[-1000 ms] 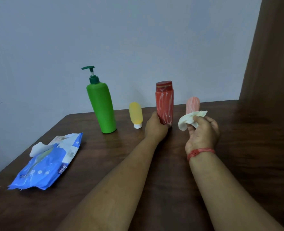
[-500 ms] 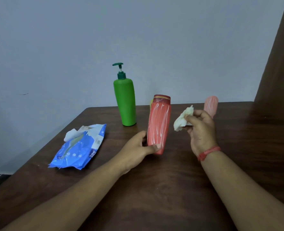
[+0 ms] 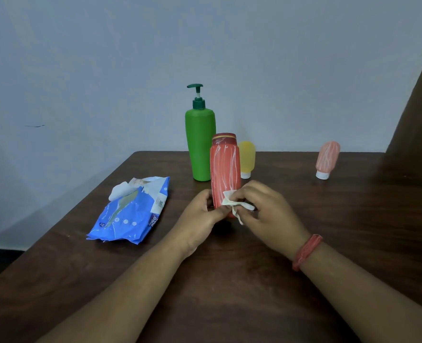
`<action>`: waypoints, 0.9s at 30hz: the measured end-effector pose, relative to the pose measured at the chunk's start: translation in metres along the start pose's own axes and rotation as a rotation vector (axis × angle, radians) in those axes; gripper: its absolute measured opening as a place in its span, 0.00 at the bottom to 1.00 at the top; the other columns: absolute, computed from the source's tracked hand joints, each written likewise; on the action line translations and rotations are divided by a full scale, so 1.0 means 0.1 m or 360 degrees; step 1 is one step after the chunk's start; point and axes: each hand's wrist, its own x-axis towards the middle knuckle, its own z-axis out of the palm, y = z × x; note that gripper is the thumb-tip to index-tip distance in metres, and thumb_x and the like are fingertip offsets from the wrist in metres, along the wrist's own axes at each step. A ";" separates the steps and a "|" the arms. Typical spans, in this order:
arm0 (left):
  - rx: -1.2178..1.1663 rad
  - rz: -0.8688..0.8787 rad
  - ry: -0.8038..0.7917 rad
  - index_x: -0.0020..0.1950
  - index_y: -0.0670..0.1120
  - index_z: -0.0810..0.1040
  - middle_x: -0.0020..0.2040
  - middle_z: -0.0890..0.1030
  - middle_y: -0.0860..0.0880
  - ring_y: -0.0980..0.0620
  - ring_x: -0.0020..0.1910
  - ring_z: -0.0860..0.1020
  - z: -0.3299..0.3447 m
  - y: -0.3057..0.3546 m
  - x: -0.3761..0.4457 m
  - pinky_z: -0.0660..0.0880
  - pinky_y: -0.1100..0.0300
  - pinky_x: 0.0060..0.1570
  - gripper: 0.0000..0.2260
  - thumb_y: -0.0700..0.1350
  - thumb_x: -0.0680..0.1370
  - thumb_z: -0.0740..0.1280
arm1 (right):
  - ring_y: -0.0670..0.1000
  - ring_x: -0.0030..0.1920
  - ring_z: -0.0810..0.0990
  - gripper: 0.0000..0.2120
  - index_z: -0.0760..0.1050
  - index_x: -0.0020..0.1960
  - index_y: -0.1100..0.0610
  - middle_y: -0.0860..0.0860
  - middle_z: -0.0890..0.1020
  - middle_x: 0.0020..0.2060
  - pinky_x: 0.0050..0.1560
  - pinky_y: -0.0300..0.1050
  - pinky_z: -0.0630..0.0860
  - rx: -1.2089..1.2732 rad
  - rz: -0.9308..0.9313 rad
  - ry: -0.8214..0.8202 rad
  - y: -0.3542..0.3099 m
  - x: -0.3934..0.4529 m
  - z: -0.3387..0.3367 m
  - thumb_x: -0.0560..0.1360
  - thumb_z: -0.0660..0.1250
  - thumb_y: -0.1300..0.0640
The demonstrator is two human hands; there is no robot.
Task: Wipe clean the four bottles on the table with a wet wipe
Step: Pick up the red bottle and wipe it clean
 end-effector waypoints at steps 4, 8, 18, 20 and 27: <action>-0.0046 -0.0031 -0.0003 0.67 0.47 0.77 0.61 0.84 0.48 0.49 0.64 0.80 -0.03 -0.02 0.03 0.73 0.44 0.70 0.24 0.50 0.71 0.73 | 0.43 0.52 0.77 0.13 0.80 0.59 0.56 0.46 0.77 0.51 0.52 0.34 0.74 0.0067 -0.0006 -0.0076 0.03 -0.01 -0.01 0.76 0.71 0.62; -0.0046 -0.0042 -0.0039 0.68 0.46 0.75 0.64 0.82 0.47 0.49 0.66 0.79 -0.03 -0.03 0.04 0.71 0.46 0.71 0.24 0.49 0.74 0.74 | 0.41 0.52 0.76 0.15 0.79 0.62 0.55 0.46 0.76 0.52 0.51 0.29 0.72 -0.0011 0.0058 -0.0127 0.08 -0.01 -0.05 0.76 0.71 0.63; -0.0037 -0.0011 -0.0135 0.68 0.48 0.75 0.63 0.83 0.51 0.54 0.65 0.79 -0.04 0.01 0.03 0.72 0.50 0.70 0.25 0.51 0.74 0.76 | 0.40 0.48 0.76 0.09 0.82 0.54 0.57 0.44 0.77 0.48 0.48 0.27 0.70 -0.0130 0.0111 -0.0004 0.07 0.01 -0.11 0.74 0.72 0.64; -0.0025 -0.0001 -0.0165 0.67 0.48 0.76 0.61 0.84 0.52 0.55 0.64 0.79 -0.04 0.00 0.02 0.73 0.50 0.69 0.27 0.53 0.71 0.77 | 0.41 0.47 0.76 0.07 0.82 0.52 0.57 0.45 0.78 0.47 0.47 0.28 0.71 -0.0101 0.0065 -0.0059 0.07 0.00 -0.10 0.74 0.72 0.63; 0.0027 0.0006 -0.0249 0.67 0.48 0.76 0.60 0.84 0.52 0.55 0.61 0.81 -0.05 0.00 0.01 0.76 0.57 0.62 0.25 0.52 0.72 0.76 | 0.41 0.49 0.75 0.06 0.81 0.51 0.57 0.42 0.75 0.48 0.48 0.27 0.69 -0.0153 0.0087 -0.0019 0.12 0.01 -0.14 0.75 0.72 0.61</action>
